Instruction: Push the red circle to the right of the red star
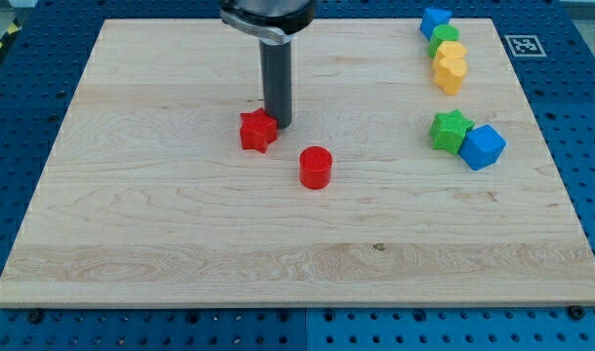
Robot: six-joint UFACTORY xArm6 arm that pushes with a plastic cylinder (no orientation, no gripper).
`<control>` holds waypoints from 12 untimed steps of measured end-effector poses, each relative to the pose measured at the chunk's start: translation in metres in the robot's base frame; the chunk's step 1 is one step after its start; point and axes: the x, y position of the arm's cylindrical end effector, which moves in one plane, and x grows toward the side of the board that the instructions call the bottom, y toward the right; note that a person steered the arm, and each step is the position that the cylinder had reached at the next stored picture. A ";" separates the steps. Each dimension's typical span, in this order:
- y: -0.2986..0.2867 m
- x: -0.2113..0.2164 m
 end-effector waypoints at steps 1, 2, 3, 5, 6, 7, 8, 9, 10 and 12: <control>0.005 0.001; 0.028 0.005; 0.077 0.012; 0.104 0.121; 0.066 0.135; 0.049 0.128; 0.053 0.120; 0.066 0.106; 0.071 0.085; 0.071 0.061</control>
